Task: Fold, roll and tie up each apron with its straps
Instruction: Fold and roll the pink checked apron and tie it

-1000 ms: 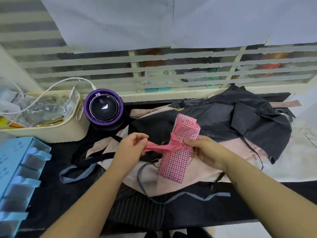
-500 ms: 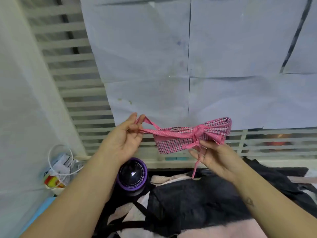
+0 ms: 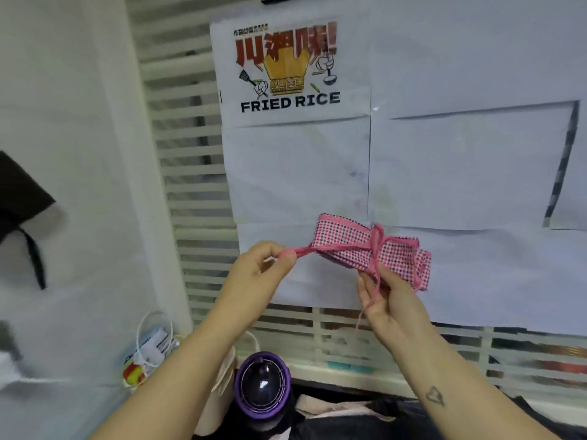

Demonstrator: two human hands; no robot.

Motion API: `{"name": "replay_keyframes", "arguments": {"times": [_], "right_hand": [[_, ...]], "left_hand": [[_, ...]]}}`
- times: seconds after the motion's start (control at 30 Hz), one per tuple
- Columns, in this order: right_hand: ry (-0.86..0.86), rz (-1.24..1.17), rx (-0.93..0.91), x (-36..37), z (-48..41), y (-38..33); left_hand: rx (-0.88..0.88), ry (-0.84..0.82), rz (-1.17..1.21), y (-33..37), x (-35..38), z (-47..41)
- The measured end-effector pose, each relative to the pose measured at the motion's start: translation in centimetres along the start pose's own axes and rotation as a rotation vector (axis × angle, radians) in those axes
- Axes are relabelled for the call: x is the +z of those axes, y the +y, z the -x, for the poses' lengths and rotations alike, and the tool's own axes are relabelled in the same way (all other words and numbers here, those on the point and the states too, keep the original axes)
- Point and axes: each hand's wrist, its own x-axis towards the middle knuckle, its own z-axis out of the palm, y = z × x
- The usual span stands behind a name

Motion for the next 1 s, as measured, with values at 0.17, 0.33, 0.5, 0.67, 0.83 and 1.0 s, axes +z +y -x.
{"name": "replay_keyframes", "arguments": {"times": [0.17,0.33,0.5,0.67,0.83,1.0], "right_hand": [[0.009,-0.014,0.175,1.2,1.1,1.1],[-0.149,-0.025,0.163,1.1,1.6,0.6],[-0.466,0.301,0.230,0.5,2.9,1.2],[-0.706,0.560,0.354,0.6,4.0,1.8],[-0.814,0.424,0.476,2.6,3.8,3.0],[-0.712,0.206,0.555,5.0,4.2,6.4]], "left_hand": [[0.214,-0.233,-0.355,1.7,0.5,1.6],[0.023,0.045,-0.224,0.4,-2.5,2.2],[-0.260,0.346,0.222,2.3,-4.5,0.6],[-0.555,0.126,0.485,4.0,-6.2,-0.5],[-0.688,-0.243,0.425,4.7,-7.8,1.3],[-0.526,-0.330,0.143,5.4,-10.1,2.4]]}}
